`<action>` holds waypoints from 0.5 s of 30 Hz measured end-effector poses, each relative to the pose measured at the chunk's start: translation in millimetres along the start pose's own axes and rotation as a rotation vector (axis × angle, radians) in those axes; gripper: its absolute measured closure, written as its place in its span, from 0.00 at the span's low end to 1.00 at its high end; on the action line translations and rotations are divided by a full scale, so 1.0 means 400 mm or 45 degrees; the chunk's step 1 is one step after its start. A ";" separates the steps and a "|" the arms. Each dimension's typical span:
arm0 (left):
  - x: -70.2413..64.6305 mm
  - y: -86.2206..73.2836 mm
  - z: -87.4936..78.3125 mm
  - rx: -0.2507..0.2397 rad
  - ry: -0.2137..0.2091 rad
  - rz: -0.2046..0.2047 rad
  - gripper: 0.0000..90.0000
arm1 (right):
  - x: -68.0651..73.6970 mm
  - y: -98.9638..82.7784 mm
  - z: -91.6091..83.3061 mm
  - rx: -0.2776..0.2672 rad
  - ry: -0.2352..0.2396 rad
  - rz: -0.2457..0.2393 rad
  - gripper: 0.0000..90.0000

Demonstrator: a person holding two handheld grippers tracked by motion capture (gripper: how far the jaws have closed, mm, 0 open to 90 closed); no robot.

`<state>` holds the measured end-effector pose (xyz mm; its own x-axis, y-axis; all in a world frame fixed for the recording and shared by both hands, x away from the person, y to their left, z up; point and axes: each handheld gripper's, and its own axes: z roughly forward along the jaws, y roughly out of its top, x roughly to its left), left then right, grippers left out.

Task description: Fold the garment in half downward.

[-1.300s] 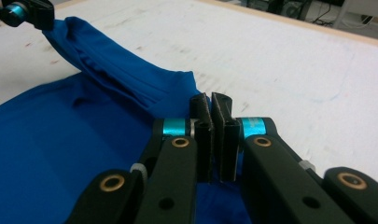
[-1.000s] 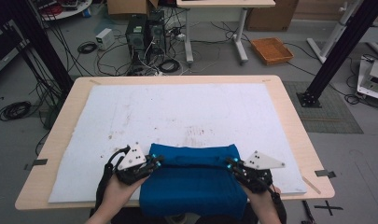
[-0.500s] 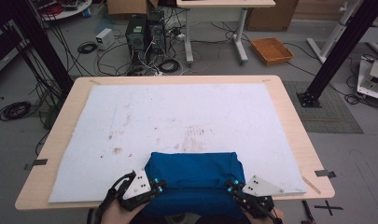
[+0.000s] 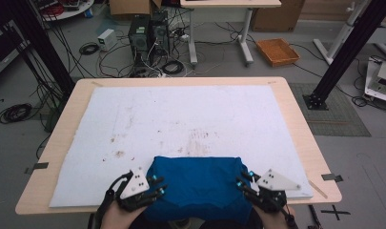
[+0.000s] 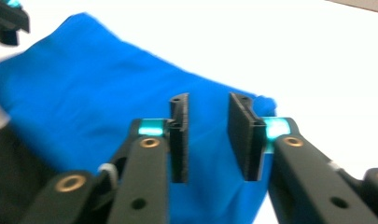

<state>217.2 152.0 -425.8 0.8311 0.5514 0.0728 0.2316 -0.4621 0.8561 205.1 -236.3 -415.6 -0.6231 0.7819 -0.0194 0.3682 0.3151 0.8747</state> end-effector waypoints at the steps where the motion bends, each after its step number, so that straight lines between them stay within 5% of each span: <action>1: 0.018 0.005 0.004 -0.007 0.025 -0.022 0.76 | -0.017 0.009 0.009 -0.009 -0.018 0.030 0.76; 8: 0.160 0.033 0.071 -0.005 0.175 -0.231 0.67 | -0.109 0.049 0.105 0.010 -0.078 0.149 0.69; 9: 0.174 0.033 0.084 0.010 0.180 -0.249 0.66 | -0.130 0.045 0.137 0.064 -0.067 0.179 0.73; 12: 0.198 0.022 0.115 0.107 0.191 -0.287 0.66 | -0.143 0.034 0.155 0.111 -0.057 0.190 0.84; 15: 0.197 0.005 0.120 0.139 0.192 -0.296 0.71 | -0.152 0.018 0.153 0.124 -0.072 0.197 0.95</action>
<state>307.2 161.2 -443.0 0.6666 0.7445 -0.0367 0.4669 -0.3787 0.7991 288.0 -248.5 -437.7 -0.5155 0.8529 0.0821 0.5232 0.2375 0.8184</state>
